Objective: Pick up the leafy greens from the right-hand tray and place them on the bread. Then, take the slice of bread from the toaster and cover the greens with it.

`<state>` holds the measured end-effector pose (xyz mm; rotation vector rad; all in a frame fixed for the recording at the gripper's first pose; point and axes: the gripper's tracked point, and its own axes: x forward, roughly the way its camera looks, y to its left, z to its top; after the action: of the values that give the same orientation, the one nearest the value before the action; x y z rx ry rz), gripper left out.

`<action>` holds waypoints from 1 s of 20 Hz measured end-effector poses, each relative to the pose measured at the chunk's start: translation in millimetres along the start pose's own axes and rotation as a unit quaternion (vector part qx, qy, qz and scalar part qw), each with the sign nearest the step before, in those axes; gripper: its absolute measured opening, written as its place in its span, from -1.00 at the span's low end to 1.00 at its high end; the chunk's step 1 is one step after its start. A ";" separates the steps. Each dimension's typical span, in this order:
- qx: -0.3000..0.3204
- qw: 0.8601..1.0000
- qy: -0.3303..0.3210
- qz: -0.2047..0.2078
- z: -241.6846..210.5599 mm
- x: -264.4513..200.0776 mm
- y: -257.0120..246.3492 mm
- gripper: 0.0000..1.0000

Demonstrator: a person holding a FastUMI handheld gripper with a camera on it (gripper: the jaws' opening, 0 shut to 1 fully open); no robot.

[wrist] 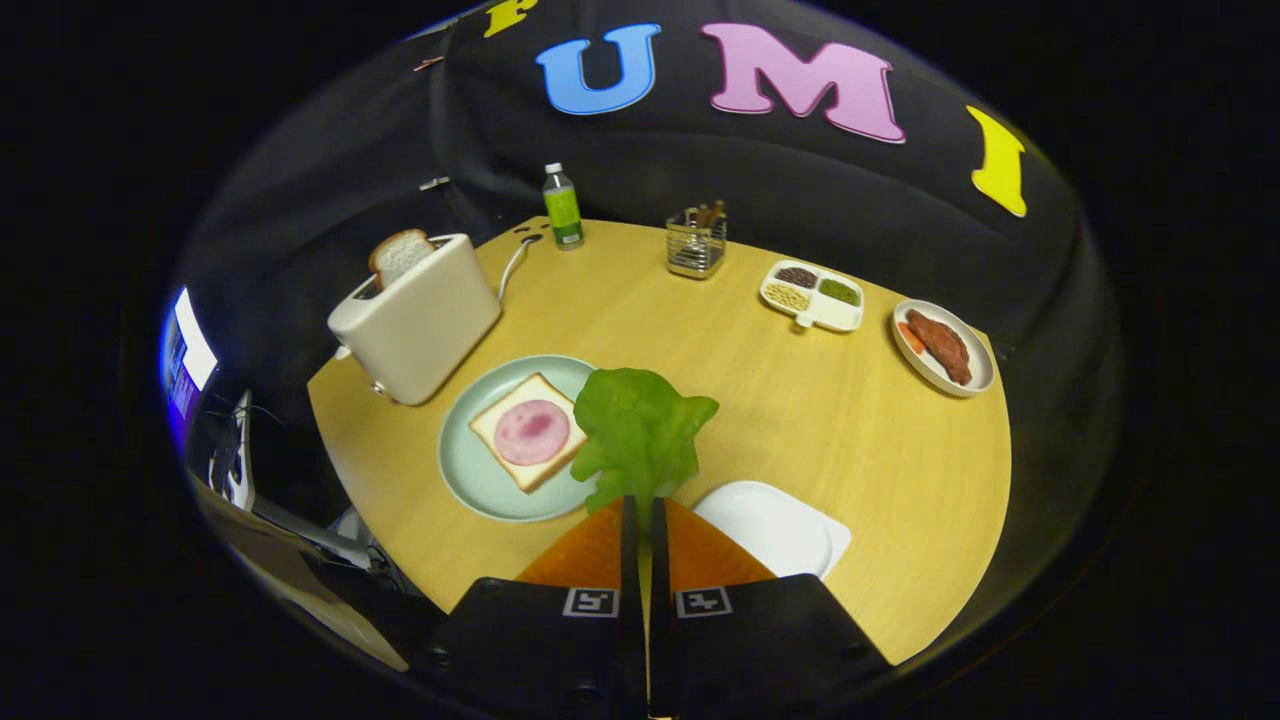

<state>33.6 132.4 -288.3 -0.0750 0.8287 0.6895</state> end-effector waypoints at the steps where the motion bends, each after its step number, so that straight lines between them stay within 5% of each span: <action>1: -0.006 1.000 -0.001 0.010 7.8 6.6 11.7 -0.88; 11: -0.042 0.996 0.051 0.054 22.1 89.7 85.3 -0.88; 12: -0.035 0.997 0.053 0.051 20.9 96.6 86.3 -0.76; 15: -0.025 0.998 0.045 0.040 27.2 98.6 83.7 0.86; 20: -0.017 0.999 0.011 0.033 53.6 77.6 83.7 0.96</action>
<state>55.9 256.5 -289.3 -0.0864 0.8440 0.7665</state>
